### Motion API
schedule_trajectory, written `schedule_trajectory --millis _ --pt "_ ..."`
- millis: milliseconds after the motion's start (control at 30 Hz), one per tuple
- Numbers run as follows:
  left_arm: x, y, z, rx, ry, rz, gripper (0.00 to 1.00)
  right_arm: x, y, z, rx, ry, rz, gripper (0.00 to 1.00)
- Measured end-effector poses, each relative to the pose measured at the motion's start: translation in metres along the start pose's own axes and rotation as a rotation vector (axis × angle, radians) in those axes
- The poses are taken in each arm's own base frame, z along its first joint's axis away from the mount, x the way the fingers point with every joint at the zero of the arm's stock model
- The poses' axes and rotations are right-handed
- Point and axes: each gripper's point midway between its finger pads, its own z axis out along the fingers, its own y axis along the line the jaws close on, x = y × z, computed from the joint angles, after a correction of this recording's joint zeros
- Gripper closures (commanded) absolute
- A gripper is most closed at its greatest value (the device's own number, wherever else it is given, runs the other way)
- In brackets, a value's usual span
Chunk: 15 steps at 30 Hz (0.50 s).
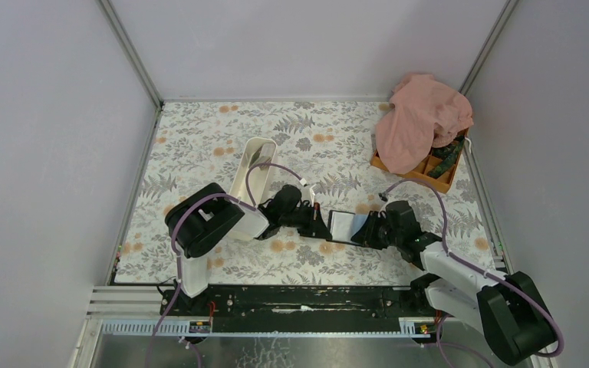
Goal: Take the credit cards out of the card holder
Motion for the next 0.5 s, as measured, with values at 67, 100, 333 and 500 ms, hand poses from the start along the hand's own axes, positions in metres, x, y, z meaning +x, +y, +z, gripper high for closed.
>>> schedule_trajectory --millis 67,100,333,500 --pt "0.0 -0.0001 -0.0001 0.0 0.0 0.0 1.0 0.0 0.0001 0.0016 -0.001 0.002 0.004 0.76" --pt "0.0 -0.0001 -0.0001 0.0 0.0 0.0 1.0 -0.0002 0.0007 0.0023 -0.004 0.003 0.005 0.76" --pt "0.0001 0.0 0.0 0.0 0.0 0.0 1.0 -0.0013 0.002 0.0039 -0.011 0.001 0.007 0.76" --pt "0.0001 0.0001 0.0 0.0 0.0 0.0 1.0 -0.002 0.0026 0.0048 -0.014 -0.001 0.008 0.76"
